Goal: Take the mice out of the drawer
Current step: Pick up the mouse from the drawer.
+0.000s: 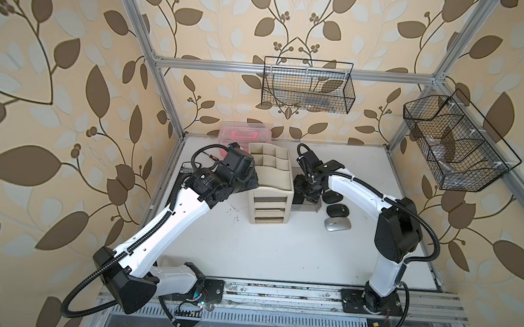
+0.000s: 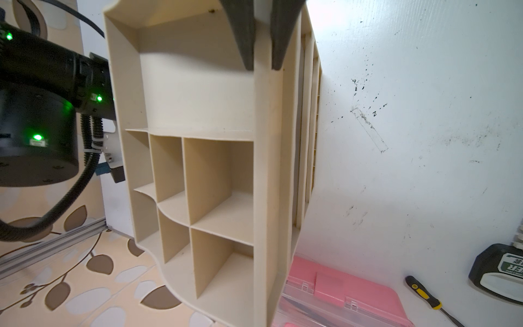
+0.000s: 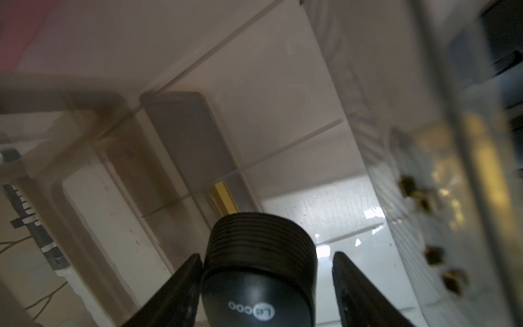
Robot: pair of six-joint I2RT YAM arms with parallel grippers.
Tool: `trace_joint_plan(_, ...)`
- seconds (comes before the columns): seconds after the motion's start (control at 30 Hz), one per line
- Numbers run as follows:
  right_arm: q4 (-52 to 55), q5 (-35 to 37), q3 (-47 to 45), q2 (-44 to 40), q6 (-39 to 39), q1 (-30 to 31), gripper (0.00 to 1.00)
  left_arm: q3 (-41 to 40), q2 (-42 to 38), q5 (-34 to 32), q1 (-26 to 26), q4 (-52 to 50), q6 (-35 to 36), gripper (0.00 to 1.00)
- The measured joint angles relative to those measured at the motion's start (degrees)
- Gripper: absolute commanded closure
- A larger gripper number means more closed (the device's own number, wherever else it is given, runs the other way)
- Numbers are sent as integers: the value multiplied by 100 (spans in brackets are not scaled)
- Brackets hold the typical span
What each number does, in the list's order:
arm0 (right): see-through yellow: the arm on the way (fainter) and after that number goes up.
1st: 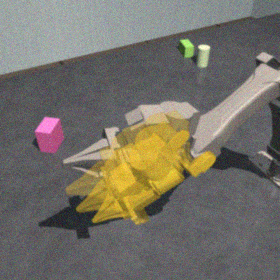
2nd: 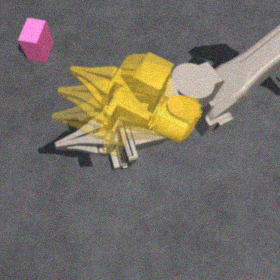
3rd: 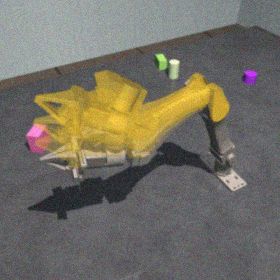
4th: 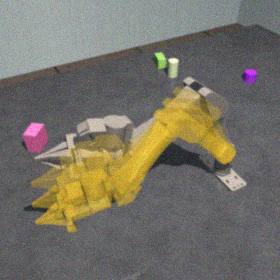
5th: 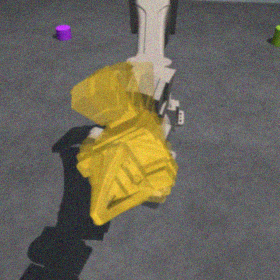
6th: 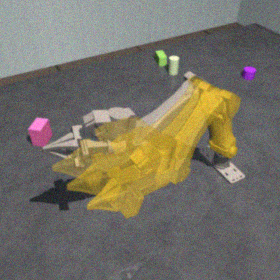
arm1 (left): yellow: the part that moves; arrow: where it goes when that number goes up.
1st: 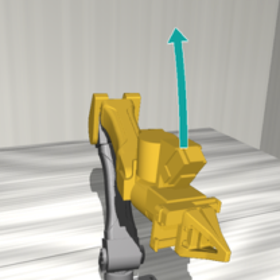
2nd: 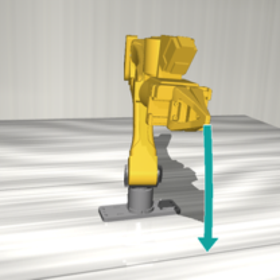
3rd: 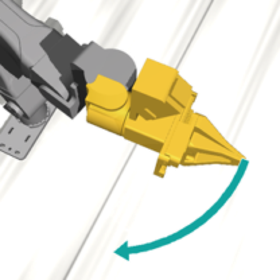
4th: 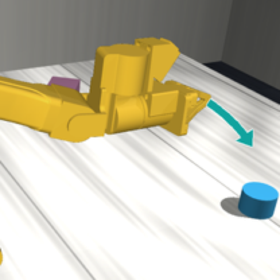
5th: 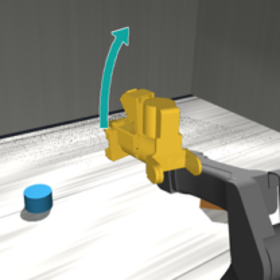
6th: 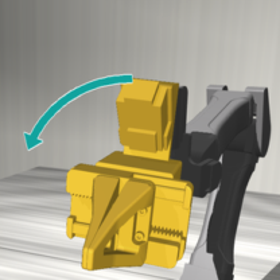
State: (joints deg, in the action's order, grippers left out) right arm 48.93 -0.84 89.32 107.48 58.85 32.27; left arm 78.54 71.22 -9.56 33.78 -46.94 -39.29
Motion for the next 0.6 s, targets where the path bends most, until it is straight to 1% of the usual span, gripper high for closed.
trace_joint_plan(0.03,20,28,35,24,0,9,26,-4,-2,-7,-2,0,-9,100)
trace_joint_plan(0.17,48,192,140,138,-9,42,34,-7,-9,-35,-7,-2,-33,100)
trace_joint_plan(0.33,44,310,138,155,-39,74,35,-13,-13,-35,-7,2,-35,100)
trace_joint_plan(0.43,42,339,138,153,-66,72,37,-13,-13,-33,-7,4,-35,100)
trace_joint_plan(0.5,33,343,136,153,-83,74,34,-15,-15,-33,-7,7,-33,100)
trace_joint_plan(0.57,52,367,136,153,-122,79,27,-22,-22,-35,-7,9,-33,100)
trace_joint_plan(0.6,76,387,142,153,-136,79,26,-28,-24,-33,-7,15,-35,100)
